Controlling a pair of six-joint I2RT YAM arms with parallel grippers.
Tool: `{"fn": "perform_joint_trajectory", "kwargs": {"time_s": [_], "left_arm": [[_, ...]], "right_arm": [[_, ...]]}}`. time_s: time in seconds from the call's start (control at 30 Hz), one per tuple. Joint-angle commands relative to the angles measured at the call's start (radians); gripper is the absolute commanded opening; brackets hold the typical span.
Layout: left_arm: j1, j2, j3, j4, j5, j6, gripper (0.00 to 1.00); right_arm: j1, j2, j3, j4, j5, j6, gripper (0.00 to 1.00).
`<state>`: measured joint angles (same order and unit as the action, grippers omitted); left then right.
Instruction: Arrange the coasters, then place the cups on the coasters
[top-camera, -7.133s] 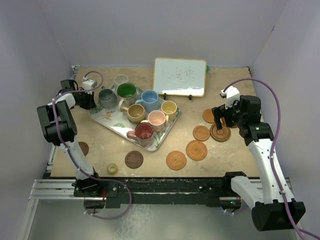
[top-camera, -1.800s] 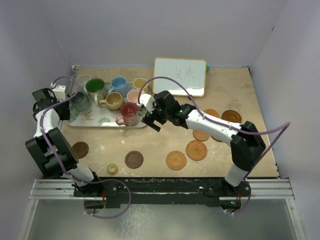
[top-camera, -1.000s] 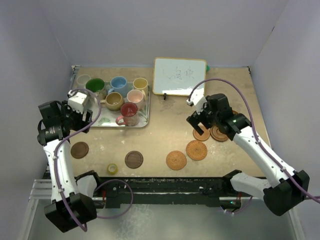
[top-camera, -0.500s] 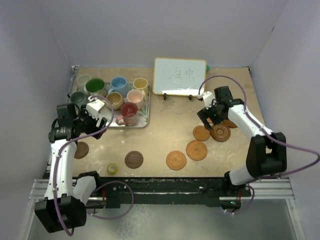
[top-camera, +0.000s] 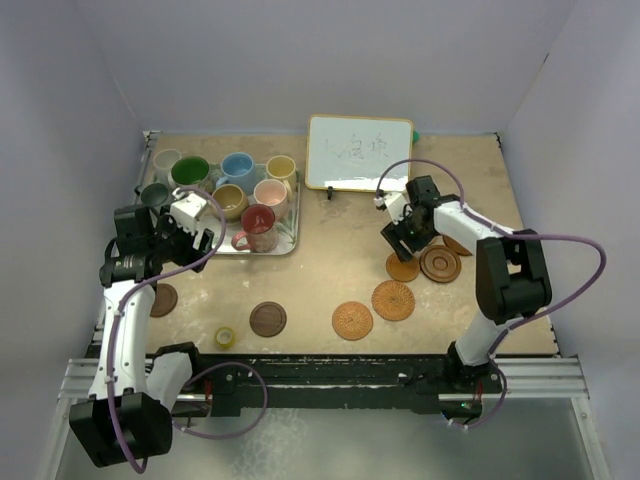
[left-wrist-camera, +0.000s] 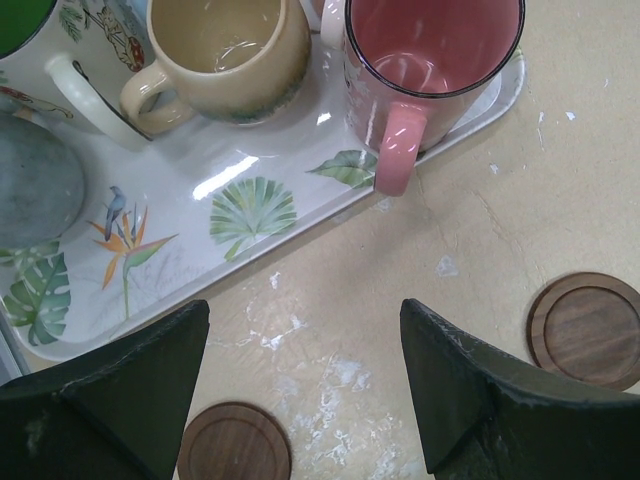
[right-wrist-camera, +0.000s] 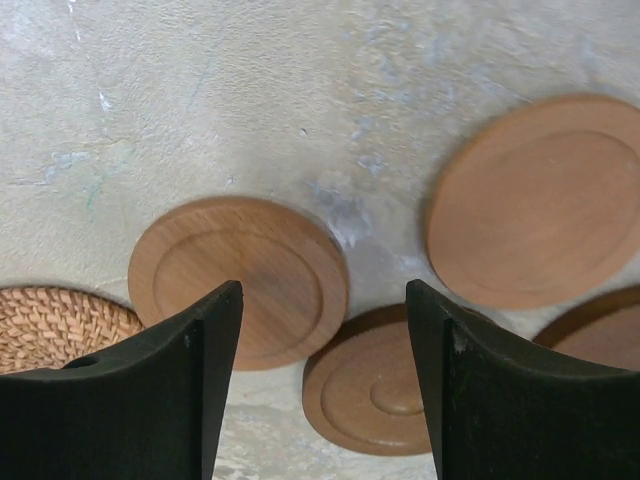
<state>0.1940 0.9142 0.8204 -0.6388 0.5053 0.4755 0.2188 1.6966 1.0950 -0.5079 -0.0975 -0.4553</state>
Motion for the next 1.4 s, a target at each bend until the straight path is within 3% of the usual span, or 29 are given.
{"fn": "perform_joint_trajectory", "kwargs": {"time_s": [0.0, 0.4, 0.43, 0.47, 0.67, 1.17, 1.37], "left_arm": [[-0.005, -0.022, -0.003, 0.05, 0.012, -0.023, 0.74], [-0.005, -0.03, -0.01, 0.057, 0.001, -0.027, 0.74], [-0.005, -0.03, -0.01, 0.058, 0.001, -0.029, 0.74], [-0.005, -0.033, -0.011, 0.058, -0.001, -0.028, 0.74], [-0.005, -0.035, -0.016, 0.062, -0.003, -0.025, 0.74], [-0.006, -0.027, -0.015, 0.068, -0.005, -0.023, 0.74], [-0.006, -0.035, -0.021, 0.071, 0.001, -0.017, 0.73]], "right_arm": [[0.016, 0.042, 0.034, 0.015, -0.015, -0.023, 0.67], [0.105, 0.14, 0.064, 0.053, 0.008, 0.007, 0.49], [0.117, 0.151, 0.074, 0.055, 0.022, 0.014, 0.4], [0.126, 0.16, 0.086, 0.054, 0.028, 0.019, 0.37], [0.153, 0.23, 0.183, 0.041, 0.031, 0.073, 0.3], [0.243, 0.461, 0.562, -0.051, 0.05, 0.177, 0.31], [0.238, 0.397, 0.565, -0.082, 0.015, 0.183, 0.45]]}}
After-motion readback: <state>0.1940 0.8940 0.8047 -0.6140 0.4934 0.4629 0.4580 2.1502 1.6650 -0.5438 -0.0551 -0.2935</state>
